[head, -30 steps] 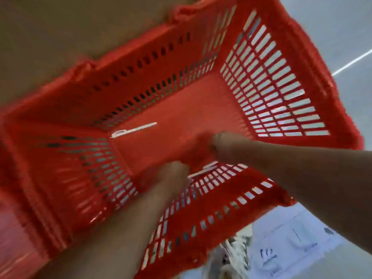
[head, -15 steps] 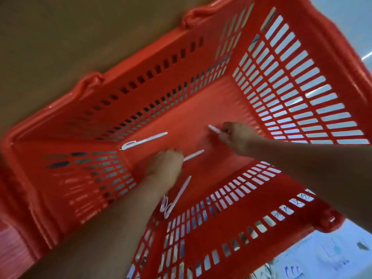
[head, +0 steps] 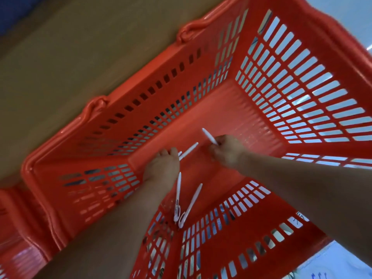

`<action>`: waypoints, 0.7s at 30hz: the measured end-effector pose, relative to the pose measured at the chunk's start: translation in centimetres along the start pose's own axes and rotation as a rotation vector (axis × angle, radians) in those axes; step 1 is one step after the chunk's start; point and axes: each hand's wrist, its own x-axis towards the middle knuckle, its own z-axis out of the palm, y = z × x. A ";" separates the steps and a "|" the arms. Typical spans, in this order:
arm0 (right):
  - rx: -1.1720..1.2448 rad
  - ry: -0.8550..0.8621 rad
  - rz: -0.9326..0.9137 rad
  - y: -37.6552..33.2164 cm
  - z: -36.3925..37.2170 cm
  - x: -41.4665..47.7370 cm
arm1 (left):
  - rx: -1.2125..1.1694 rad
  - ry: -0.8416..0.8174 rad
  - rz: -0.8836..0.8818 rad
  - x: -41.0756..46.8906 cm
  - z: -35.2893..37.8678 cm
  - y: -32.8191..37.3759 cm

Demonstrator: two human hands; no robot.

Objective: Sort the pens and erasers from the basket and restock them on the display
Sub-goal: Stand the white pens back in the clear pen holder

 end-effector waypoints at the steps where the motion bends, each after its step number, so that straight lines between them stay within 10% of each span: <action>1: 0.155 -0.008 0.073 -0.4 0.2 -0.2 | -0.008 -0.023 -0.025 -0.1 -0.1 0.1; 7: 0.863 -0.198 0.362 -2.7 -1.0 -6.2 | -0.773 -0.177 -0.067 -5.3 -6.8 2.6; 21: 1.687 0.161 -0.032 -16.3 -18.0 -34.1 | -1.425 -0.157 0.026 -30.6 -37.3 4.9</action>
